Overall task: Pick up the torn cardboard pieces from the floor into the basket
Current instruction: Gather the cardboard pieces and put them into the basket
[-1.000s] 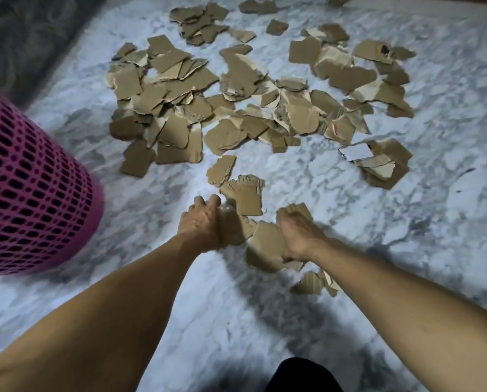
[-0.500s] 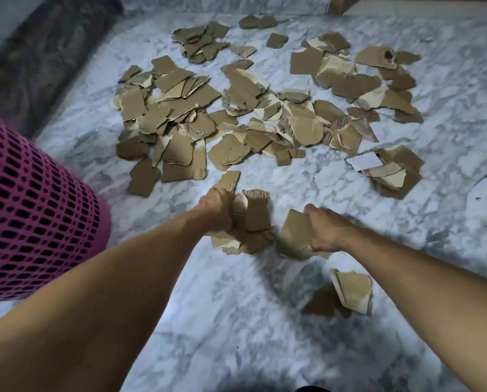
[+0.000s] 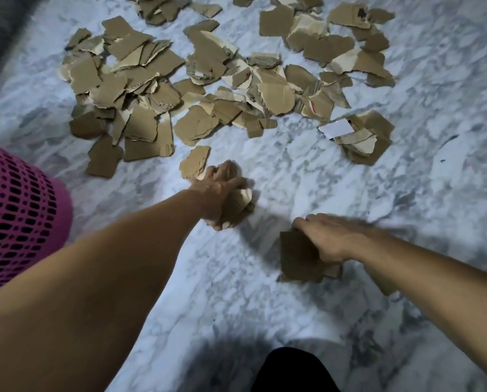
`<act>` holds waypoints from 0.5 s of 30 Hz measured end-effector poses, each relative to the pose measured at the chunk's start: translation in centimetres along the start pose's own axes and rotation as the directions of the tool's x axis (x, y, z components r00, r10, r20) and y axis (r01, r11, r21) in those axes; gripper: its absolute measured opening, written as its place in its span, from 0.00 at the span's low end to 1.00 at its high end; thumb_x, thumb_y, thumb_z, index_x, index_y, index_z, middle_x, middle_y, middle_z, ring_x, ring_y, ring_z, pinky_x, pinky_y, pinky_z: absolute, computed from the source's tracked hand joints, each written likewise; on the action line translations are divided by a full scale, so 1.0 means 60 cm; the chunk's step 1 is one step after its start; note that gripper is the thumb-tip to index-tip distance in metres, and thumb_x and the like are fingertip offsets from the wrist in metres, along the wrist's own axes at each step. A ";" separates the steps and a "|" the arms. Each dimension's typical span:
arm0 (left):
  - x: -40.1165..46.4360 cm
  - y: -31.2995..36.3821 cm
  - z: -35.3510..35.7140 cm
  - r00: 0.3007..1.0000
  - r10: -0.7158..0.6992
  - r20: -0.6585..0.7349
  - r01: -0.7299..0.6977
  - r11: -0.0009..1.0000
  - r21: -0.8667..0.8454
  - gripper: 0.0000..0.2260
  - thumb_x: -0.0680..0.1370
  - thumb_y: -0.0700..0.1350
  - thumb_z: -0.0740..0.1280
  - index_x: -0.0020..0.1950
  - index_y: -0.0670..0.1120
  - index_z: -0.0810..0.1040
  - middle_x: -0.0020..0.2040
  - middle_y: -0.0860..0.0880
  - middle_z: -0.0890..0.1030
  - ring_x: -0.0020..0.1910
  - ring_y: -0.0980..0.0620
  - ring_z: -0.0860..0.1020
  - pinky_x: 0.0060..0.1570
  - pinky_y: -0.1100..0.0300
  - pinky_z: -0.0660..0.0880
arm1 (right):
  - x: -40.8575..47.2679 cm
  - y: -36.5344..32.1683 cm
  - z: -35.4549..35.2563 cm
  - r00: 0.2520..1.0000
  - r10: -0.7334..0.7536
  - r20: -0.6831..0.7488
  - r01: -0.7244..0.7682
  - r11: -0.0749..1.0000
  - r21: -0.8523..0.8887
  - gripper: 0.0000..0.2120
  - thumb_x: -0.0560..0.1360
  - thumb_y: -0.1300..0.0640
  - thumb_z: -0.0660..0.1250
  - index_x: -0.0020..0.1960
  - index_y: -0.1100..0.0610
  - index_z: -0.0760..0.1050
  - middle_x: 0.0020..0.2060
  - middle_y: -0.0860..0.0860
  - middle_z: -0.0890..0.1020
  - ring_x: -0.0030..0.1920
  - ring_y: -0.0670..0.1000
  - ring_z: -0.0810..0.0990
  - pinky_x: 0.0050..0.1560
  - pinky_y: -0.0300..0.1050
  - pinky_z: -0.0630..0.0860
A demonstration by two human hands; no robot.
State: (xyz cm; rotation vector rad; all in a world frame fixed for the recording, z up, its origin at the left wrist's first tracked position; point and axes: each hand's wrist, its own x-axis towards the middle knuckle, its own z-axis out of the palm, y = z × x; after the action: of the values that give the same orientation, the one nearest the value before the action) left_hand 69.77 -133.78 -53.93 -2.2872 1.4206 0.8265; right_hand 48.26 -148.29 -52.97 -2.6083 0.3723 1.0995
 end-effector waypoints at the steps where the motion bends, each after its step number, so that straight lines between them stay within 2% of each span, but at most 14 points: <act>1: 0.002 0.001 0.005 0.999 -0.012 -0.035 0.012 1.000 0.003 0.48 0.57 0.49 0.81 0.70 0.64 0.57 0.74 0.47 0.54 0.68 0.40 0.60 0.52 0.43 0.77 | -0.002 0.000 0.014 0.999 -0.014 -0.038 0.012 0.999 -0.035 0.25 0.69 0.62 0.69 0.63 0.51 0.69 0.59 0.53 0.71 0.62 0.56 0.72 0.56 0.47 0.71; 3: 0.003 0.003 0.008 0.996 -0.032 -0.083 0.034 0.999 0.023 0.44 0.56 0.49 0.81 0.67 0.59 0.63 0.67 0.49 0.60 0.63 0.43 0.63 0.45 0.48 0.77 | -0.008 0.000 0.022 0.997 -0.027 -0.075 0.023 0.998 -0.053 0.21 0.68 0.63 0.68 0.58 0.51 0.70 0.58 0.53 0.68 0.61 0.56 0.69 0.54 0.47 0.69; 5: 0.003 0.001 0.011 0.994 -0.052 -0.097 0.054 0.998 0.024 0.41 0.57 0.50 0.81 0.65 0.57 0.65 0.63 0.49 0.63 0.61 0.44 0.65 0.41 0.51 0.74 | -0.013 0.000 0.017 0.999 -0.006 -0.048 0.005 1.000 -0.022 0.18 0.67 0.64 0.68 0.53 0.51 0.69 0.57 0.53 0.70 0.58 0.55 0.72 0.48 0.44 0.67; 8: -0.002 0.002 0.009 0.992 -0.067 -0.110 0.065 0.998 -0.021 0.32 0.60 0.49 0.80 0.60 0.54 0.70 0.57 0.51 0.71 0.58 0.46 0.69 0.42 0.53 0.72 | -0.014 0.003 0.010 0.999 0.042 -0.024 -0.041 0.998 0.050 0.17 0.68 0.63 0.69 0.52 0.50 0.68 0.51 0.53 0.75 0.49 0.55 0.76 0.36 0.42 0.66; 9: -0.004 0.002 0.007 0.990 -0.080 -0.117 0.073 0.995 -0.062 0.29 0.60 0.48 0.80 0.57 0.54 0.72 0.52 0.52 0.73 0.56 0.46 0.71 0.42 0.54 0.73 | -0.012 0.006 0.008 0.997 0.060 -0.038 -0.056 0.994 0.091 0.17 0.67 0.63 0.69 0.51 0.50 0.69 0.50 0.53 0.77 0.47 0.55 0.76 0.35 0.43 0.67; 12: -0.009 -0.004 0.002 0.981 -0.132 -0.142 0.100 0.971 -0.215 0.25 0.60 0.46 0.80 0.52 0.55 0.74 0.43 0.51 0.76 0.50 0.47 0.78 0.40 0.57 0.72 | -0.007 0.020 -0.003 0.986 0.121 -0.113 -0.084 0.954 0.288 0.19 0.63 0.57 0.77 0.49 0.52 0.71 0.46 0.53 0.78 0.46 0.56 0.78 0.39 0.45 0.72; 15: -0.017 -0.016 -0.003 0.970 -0.178 -0.166 0.120 0.944 -0.307 0.20 0.60 0.43 0.79 0.45 0.54 0.74 0.40 0.51 0.77 0.44 0.48 0.79 0.37 0.59 0.72 | -0.007 0.026 -0.023 0.968 0.193 -0.162 -0.094 0.872 0.481 0.23 0.61 0.54 0.81 0.51 0.54 0.74 0.46 0.53 0.80 0.45 0.54 0.80 0.43 0.47 0.77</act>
State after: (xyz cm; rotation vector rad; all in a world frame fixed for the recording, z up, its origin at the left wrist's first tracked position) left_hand 70.31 -132.74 -53.19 -2.7291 1.2457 0.8382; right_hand 48.35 -150.19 -51.99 -2.2795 0.7869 0.6674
